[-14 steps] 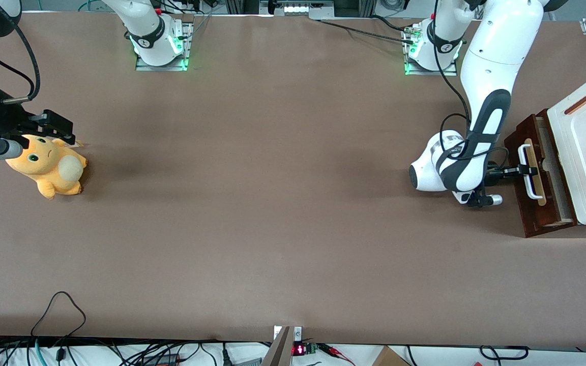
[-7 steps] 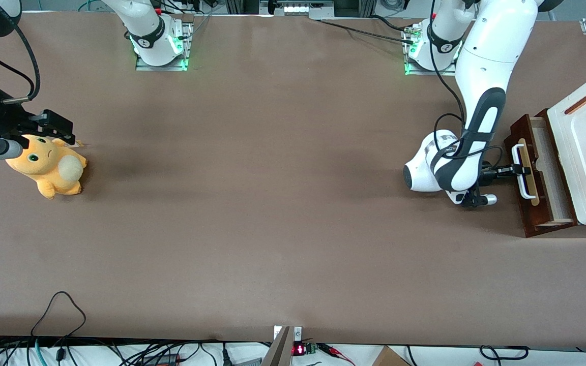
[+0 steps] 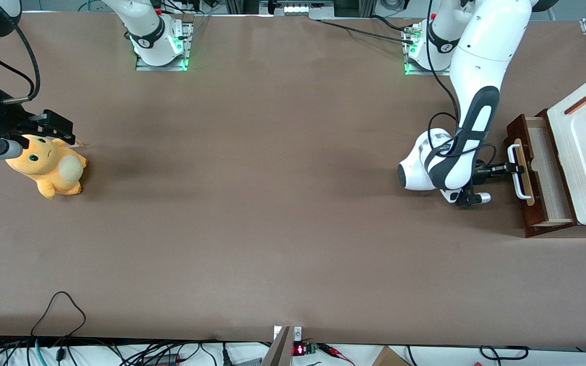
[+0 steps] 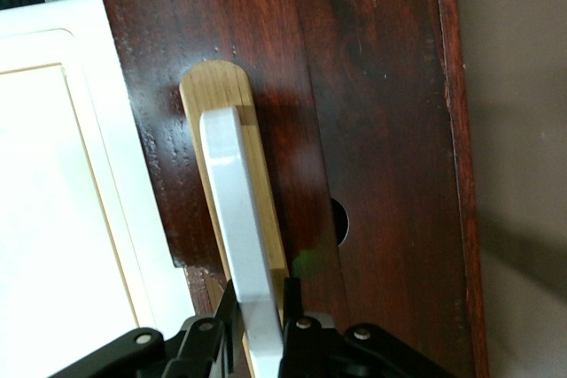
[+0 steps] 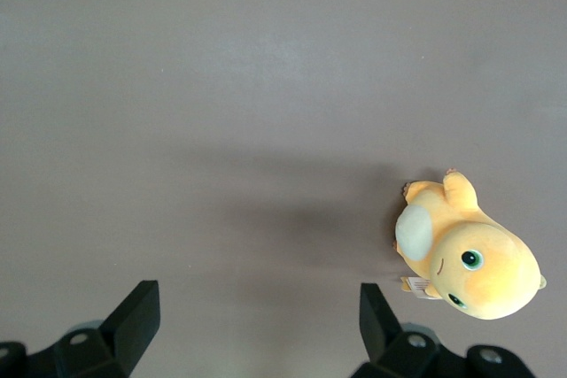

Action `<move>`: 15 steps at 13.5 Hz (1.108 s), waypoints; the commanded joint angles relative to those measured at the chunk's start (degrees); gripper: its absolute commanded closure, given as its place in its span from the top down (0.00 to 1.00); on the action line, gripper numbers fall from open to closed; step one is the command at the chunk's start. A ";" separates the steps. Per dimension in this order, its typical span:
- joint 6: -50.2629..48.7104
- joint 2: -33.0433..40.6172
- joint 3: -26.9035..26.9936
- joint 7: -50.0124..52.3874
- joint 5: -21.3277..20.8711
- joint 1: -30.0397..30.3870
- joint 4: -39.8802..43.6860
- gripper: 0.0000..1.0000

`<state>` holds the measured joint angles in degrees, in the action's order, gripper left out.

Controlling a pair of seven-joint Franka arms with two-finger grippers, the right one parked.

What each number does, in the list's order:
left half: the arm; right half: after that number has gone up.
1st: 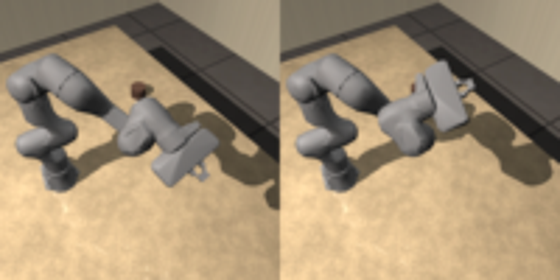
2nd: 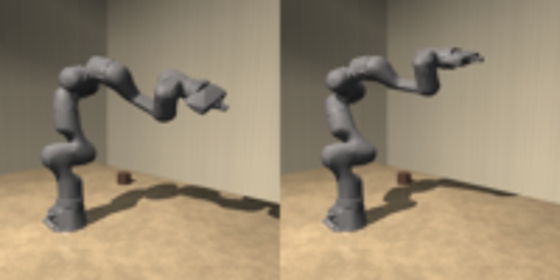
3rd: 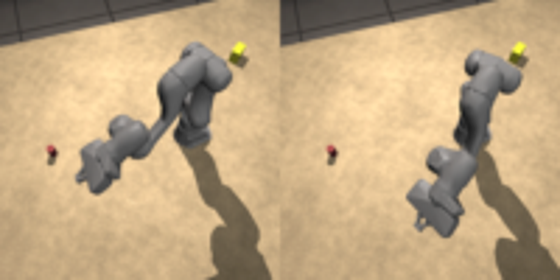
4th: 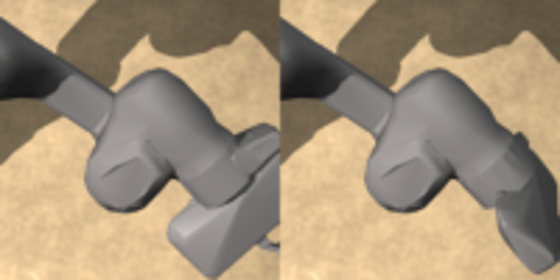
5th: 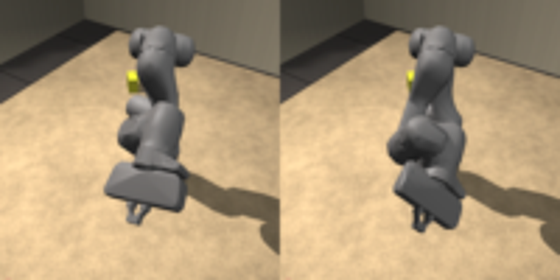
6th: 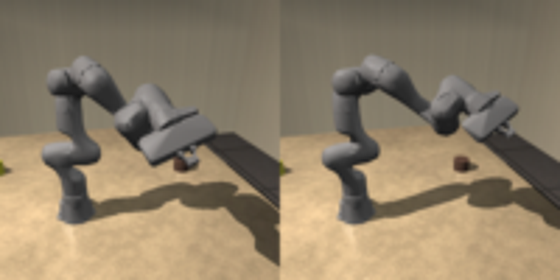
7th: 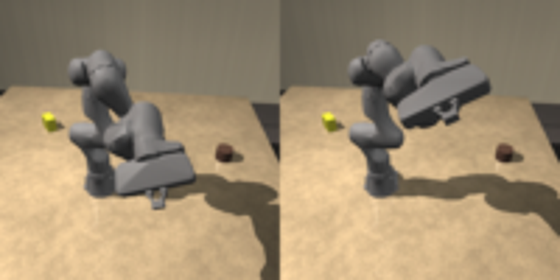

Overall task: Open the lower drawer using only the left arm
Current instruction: 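Pull the handle away from the cabinet with the left gripper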

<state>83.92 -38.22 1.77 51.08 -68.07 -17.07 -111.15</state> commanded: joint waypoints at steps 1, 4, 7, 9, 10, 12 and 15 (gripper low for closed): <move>-2.27 -0.19 -0.02 0.33 2.85 -2.00 0.68 0.22; -2.62 -0.27 -0.02 0.42 4.08 -2.79 1.03 0.22; -2.71 -0.27 -0.02 0.42 4.52 -2.79 1.11 0.21; -3.32 -0.36 -0.02 0.42 4.78 -3.14 1.20 0.21; -3.41 -0.36 -0.02 0.51 5.22 -3.23 1.38 0.21; -3.41 -0.45 -0.02 0.60 5.40 -3.40 1.64 0.21; -3.50 -0.62 -0.02 0.60 6.19 -3.76 1.91 0.21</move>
<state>82.85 -38.22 1.75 51.74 -65.08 -19.17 -110.46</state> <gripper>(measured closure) 0.789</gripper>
